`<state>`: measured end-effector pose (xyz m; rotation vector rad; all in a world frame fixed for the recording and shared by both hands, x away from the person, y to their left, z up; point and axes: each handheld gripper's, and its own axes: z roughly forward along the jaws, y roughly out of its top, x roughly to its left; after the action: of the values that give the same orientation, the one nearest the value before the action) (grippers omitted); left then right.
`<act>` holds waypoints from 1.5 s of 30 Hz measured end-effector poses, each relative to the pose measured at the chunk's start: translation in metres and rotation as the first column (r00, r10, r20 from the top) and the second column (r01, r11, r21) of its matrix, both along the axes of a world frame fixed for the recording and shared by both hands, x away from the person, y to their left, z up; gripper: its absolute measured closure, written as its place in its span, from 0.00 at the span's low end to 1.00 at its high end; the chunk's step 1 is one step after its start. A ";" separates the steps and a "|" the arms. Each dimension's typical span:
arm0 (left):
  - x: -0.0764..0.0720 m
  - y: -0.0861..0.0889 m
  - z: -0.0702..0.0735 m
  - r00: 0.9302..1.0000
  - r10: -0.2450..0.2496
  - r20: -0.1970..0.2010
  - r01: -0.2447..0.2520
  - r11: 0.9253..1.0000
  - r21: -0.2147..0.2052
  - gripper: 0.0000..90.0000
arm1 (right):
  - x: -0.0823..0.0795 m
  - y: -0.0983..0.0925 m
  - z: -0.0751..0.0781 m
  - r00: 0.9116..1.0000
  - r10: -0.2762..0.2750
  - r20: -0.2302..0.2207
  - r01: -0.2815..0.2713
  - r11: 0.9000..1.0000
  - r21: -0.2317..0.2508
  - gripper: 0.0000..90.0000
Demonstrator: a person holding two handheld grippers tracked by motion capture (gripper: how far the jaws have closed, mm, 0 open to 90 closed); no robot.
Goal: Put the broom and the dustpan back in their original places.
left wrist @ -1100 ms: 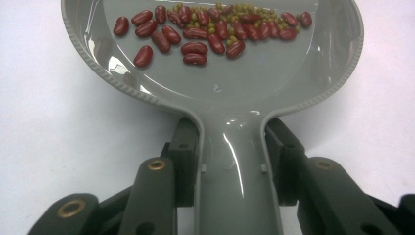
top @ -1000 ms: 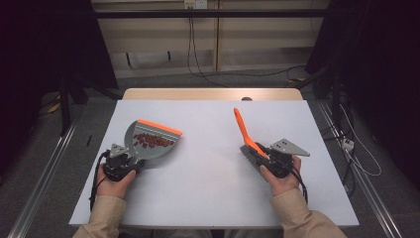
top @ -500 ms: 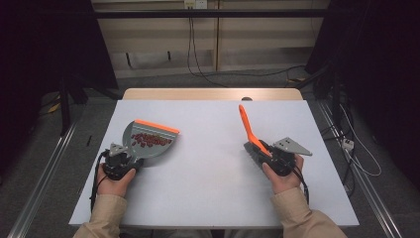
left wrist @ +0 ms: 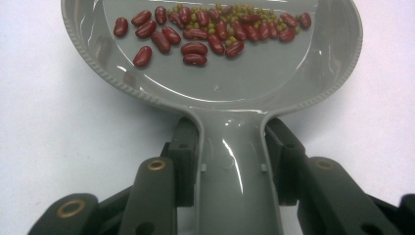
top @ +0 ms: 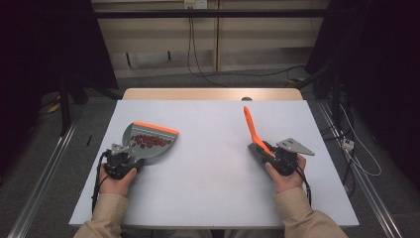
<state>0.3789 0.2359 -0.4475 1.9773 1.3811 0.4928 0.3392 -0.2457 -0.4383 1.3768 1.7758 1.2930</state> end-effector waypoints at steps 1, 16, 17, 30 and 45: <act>0.000 0.000 0.000 1.000 -0.003 -0.001 0.003 1.000 0.001 0.70 | 0.000 0.000 -0.001 1.000 -0.004 -0.008 0.004 1.000 -0.001 0.79; -0.006 -0.002 0.003 1.000 -0.005 0.018 0.006 0.999 -0.044 0.62 | -0.001 -0.009 -0.005 0.999 -0.038 -0.007 0.037 0.999 -0.034 0.76; -0.007 -0.003 0.003 1.000 -0.011 0.014 0.012 0.999 -0.040 0.61 | -0.002 -0.011 -0.005 0.999 -0.041 -0.005 0.041 0.998 -0.039 0.76; -0.017 -0.011 0.005 0.998 -0.066 0.024 0.068 0.995 -0.075 0.51 | -0.010 -0.024 -0.004 0.997 -0.071 -0.011 0.070 0.995 -0.077 0.65; -0.026 -0.012 0.014 0.988 -0.124 0.096 0.136 0.982 -0.131 0.35 | -0.030 -0.030 0.006 0.998 -0.062 0.011 0.063 0.987 -0.145 0.37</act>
<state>0.3529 0.2236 -0.4330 1.8965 1.1906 0.4077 0.3096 -0.2756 -0.4320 1.3349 1.7714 1.1108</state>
